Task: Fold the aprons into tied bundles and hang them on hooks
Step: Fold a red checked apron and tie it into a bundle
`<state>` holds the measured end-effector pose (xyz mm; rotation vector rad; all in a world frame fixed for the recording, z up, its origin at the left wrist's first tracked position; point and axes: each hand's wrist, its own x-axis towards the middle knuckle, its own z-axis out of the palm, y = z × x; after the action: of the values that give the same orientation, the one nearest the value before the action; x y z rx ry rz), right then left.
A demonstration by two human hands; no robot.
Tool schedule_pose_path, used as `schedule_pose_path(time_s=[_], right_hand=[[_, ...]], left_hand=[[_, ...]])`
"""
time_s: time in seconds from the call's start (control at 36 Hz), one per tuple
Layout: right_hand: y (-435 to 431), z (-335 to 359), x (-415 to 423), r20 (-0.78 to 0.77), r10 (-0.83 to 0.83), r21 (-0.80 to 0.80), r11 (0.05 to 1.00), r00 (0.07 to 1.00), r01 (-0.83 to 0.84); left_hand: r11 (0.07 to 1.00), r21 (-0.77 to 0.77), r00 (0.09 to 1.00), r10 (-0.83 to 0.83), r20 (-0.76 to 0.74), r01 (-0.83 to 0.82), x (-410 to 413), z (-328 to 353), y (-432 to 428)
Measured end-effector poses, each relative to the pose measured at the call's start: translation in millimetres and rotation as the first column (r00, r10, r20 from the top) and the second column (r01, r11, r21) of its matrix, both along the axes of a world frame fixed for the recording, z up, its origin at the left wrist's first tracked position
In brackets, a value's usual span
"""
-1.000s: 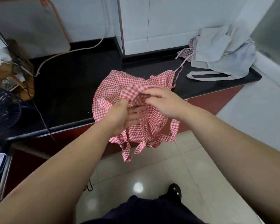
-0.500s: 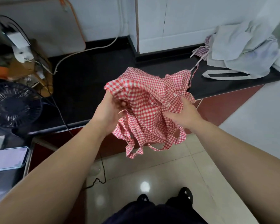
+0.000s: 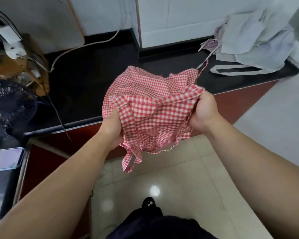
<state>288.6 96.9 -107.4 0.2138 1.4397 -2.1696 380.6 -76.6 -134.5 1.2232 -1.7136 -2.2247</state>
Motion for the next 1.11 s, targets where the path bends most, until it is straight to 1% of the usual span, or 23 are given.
schedule_pose_path(time_s=[0.03, 0.08, 0.14, 0.22, 0.28, 0.31, 0.39, 0.47, 0.56, 0.61, 0.64, 0.69, 0.75, 0.81, 0.86, 0.92, 0.97, 1.03, 1.11], right_hand=[[11.0, 2.5, -1.5, -0.011, -0.002, 0.014, 1.0, 1.0, 0.002], [34.8, 3.0, -1.9, -0.003, -0.001, 0.115, 0.993, 1.0, 0.002], [53.8, -5.2, 1.1, -0.013, 0.106, 0.225, 0.969, 0.994, -0.1], [84.5, -19.0, 11.4, -0.034, 0.254, 0.418, 0.882, 0.967, -0.217], [103.6, -32.6, 18.5, -0.023, 0.289, 0.524, 0.819, 0.957, -0.234], [113.5, -40.1, 20.3, 0.003, 0.283, 0.55, 0.8, 0.959, -0.238], [136.7, -48.5, 25.5, 0.062, 0.252, 0.619, 0.75, 0.966, -0.235], [152.3, -55.8, 25.0, 0.065, 0.251, 0.732, 0.646, 0.966, -0.217], [163.9, -62.4, 26.5, 0.081, 0.289, 0.787, 0.568, 0.954, -0.239], [165.8, -60.4, 27.9, 0.04, 0.311, 0.827, 0.523, 0.95, -0.206], [165.2, -57.0, 28.4, -0.008, 0.316, 0.845, 0.51, 0.949, -0.162], [163.9, -50.0, 26.6, -0.117, 0.327, 0.854, 0.516, 0.938, -0.074], [164.1, -44.6, 24.5, -0.225, 0.346, 0.841, 0.54, 0.911, 0.003], [163.5, -37.9, 23.4, -0.292, 0.362, 0.828, 0.56, 0.885, 0.044], [162.2, -31.7, 25.1, -0.309, 0.373, 0.809, 0.587, 0.875, 0.035], [158.8, -28.1, 25.3, -0.293, 0.358, 0.766, 0.643, 0.887, -0.006], [155.0, -25.0, 26.1, -0.239, 0.32, 0.688, 0.722, 0.917, -0.073], [152.7, -23.0, 25.5, -0.174, 0.301, 0.611, 0.78, 0.938, -0.137], [150.4, -19.0, 23.4, -0.08, 0.268, 0.506, 0.841, 0.96, -0.192]], left_hand=[[1.0, 0.001, 1.0, -0.009, 0.029, 0.009, 0.0, -1.9, 7.1], [0.991, -0.005, 0.988, -0.13, 0.079, 0.131, 1.1, -0.8, 28.2], [0.973, -0.032, 0.968, -0.226, 0.107, 0.23, 1.1, -6.9, 44.9], [0.95, -0.039, 0.935, -0.297, 0.192, 0.31, 7.5, -8.9, 78.2], [0.921, -0.028, 0.894, -0.37, 0.252, 0.389, 10.9, -16.4, 95.5], [0.91, -0.032, 0.879, -0.39, 0.275, 0.414, 13.6, -20.7, 102.8], [0.901, -0.056, 0.859, -0.39, 0.332, 0.431, 22.6, -30.6, 117.2], [0.887, -0.038, 0.828, -0.412, 0.381, 0.459, 31.4, -37.1, 124.2], [0.874, -0.019, 0.786, -0.426, 0.447, 0.485, 41.8, -43.5, 131.7], [0.9, -0.018, 0.808, -0.382, 0.448, 0.435, 45.7, -46.9, 135.5], [0.923, -0.025, 0.837, -0.337, 0.431, 0.385, 47.0, -48.7, 137.3], [0.964, -0.05, 0.898, -0.223, 0.378, 0.26, 49.0, -50.3, 139.0], [0.985, -0.095, 0.937, -0.107, 0.331, 0.145, 50.1, -46.9, 137.1], [0.99, -0.129, 0.96, -0.011, 0.281, 0.05, 50.9, -41.0, 132.4], [0.995, -0.098, 0.969, 0.051, 0.243, -0.028, 53.0, -37.3, 127.1], [0.995, 0.048, 0.979, 0.076, 0.188, -0.086, 51.7, -34.5, 126.8], [0.98, 0.165, 0.99, 0.097, 0.102, -0.113, 49.6, -26.1, 131.8], [0.969, 0.201, 0.989, 0.133, 0.07, -0.145, 46.2, -18.0, 134.8], [0.954, 0.2, 0.973, 0.208, 0.101, -0.224, 43.2, -13.1, 127.7]])
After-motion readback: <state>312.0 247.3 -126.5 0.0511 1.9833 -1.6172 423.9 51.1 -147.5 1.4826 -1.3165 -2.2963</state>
